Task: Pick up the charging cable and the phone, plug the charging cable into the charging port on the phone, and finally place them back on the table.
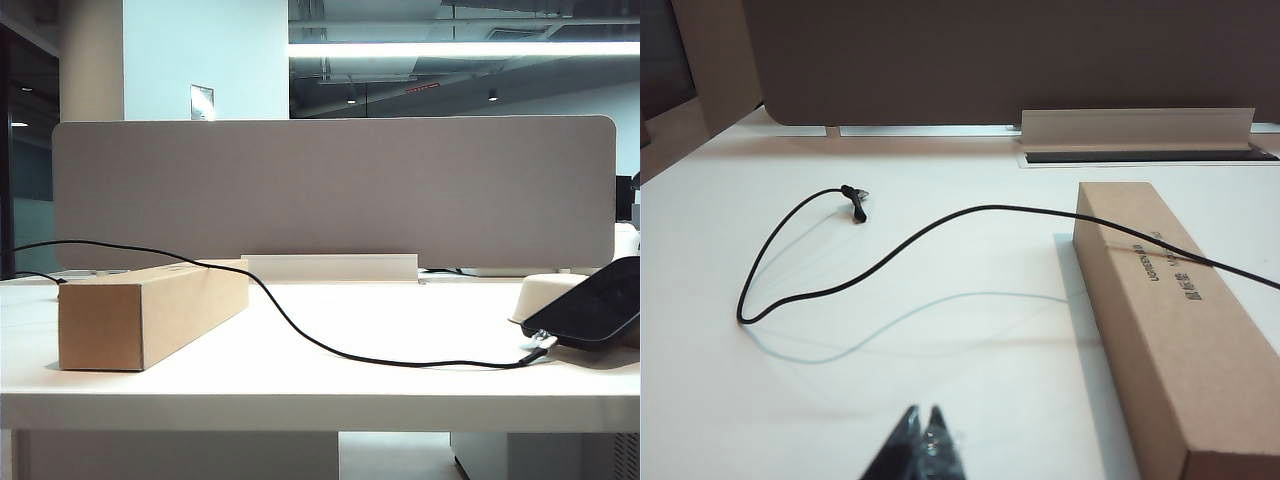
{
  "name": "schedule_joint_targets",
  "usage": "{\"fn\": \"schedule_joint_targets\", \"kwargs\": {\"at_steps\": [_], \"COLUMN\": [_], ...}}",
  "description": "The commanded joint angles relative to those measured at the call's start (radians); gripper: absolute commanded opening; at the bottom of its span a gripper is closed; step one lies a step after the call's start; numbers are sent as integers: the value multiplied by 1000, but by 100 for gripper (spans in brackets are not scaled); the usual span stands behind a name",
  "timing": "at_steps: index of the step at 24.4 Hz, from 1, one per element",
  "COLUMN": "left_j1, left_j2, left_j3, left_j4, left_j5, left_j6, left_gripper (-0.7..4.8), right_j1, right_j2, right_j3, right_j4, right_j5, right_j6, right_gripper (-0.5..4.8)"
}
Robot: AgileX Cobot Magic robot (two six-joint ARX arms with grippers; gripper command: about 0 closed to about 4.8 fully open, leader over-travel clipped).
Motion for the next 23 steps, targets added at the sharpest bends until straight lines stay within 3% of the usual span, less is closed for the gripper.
{"fn": "schedule_joint_targets", "kwargs": {"at_steps": [1,23], "left_j1": [-1,-1], "left_j2": [1,1], "left_j3": [3,3], "left_j4": [9,9], "left_j5": [3,3], "left_j6": [0,0], "left_gripper": [-6,-6], "right_j1": [0,0], "right_j2": [-2,-2], "right_j3": [-6,-5], "right_j4": [20,10], "right_j5": [27,23], "right_j6": [-3,-3], "right_gripper": [52,52]}}
